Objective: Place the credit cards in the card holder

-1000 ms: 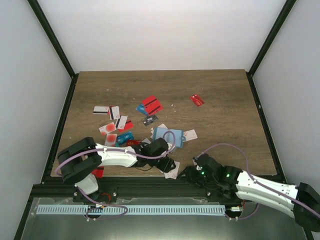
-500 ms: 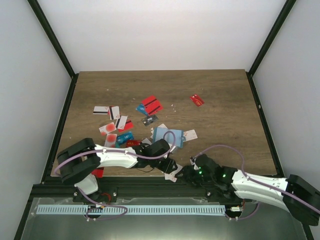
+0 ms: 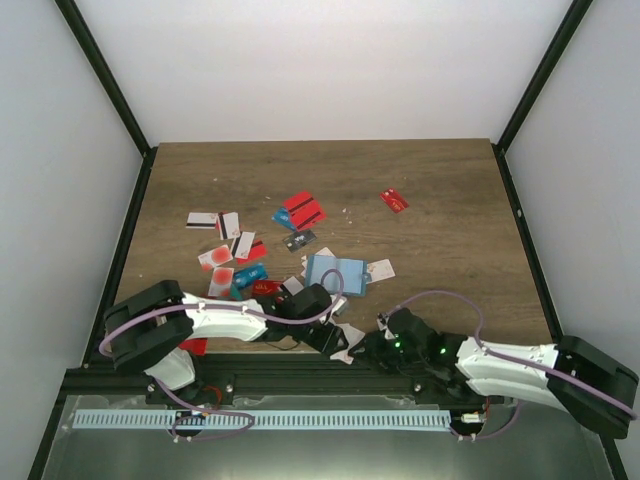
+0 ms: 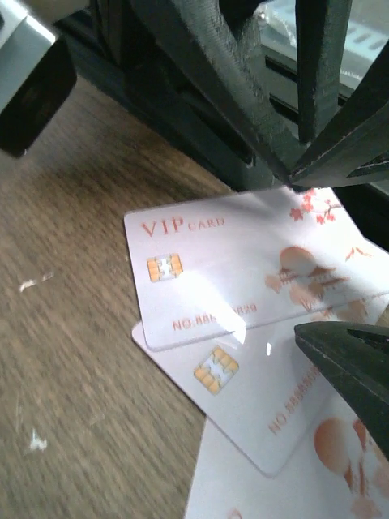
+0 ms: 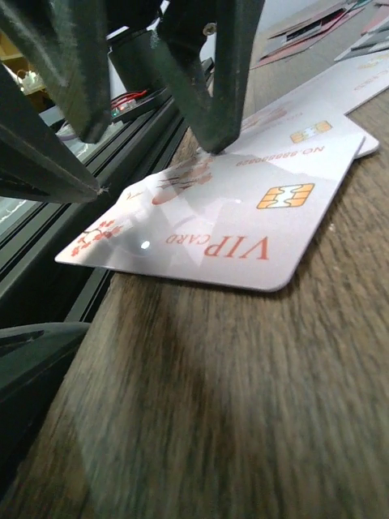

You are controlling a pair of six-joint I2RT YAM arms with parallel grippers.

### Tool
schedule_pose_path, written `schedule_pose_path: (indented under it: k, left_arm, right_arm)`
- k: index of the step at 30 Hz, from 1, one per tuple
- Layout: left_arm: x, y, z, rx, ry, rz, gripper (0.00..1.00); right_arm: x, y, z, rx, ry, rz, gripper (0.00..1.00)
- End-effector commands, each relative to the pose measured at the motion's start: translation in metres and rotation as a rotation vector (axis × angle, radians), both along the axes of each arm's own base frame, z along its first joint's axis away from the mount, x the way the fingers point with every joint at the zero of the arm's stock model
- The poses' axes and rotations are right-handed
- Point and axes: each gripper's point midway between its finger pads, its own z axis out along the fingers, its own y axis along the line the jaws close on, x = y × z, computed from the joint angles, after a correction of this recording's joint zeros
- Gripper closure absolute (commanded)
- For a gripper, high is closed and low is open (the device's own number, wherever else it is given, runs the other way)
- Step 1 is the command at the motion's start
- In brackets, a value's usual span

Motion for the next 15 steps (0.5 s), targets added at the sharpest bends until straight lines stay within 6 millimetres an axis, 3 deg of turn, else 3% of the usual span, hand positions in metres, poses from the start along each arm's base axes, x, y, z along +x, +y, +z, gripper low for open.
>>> schedule_pose_path:
  k: [1, 12, 15]
  left_arm:
    - [-0.015, -0.001, -0.01, -0.007, 0.052, -0.045, 0.52]
    - [-0.031, -0.009, -0.01, -0.076, 0.107, -0.091, 0.52]
    - [-0.032, -0.008, -0.014, -0.079, 0.117, -0.086, 0.52]
  right_arm:
    - [-0.001, 0.002, -0.003, 0.007, -0.001, 0.003, 0.59]
    - [0.004, 0.008, -0.001, 0.013, -0.025, 0.002, 0.71]
    - [0.004, 0.009, 0.001, 0.026, -0.028, 0.008, 0.81]
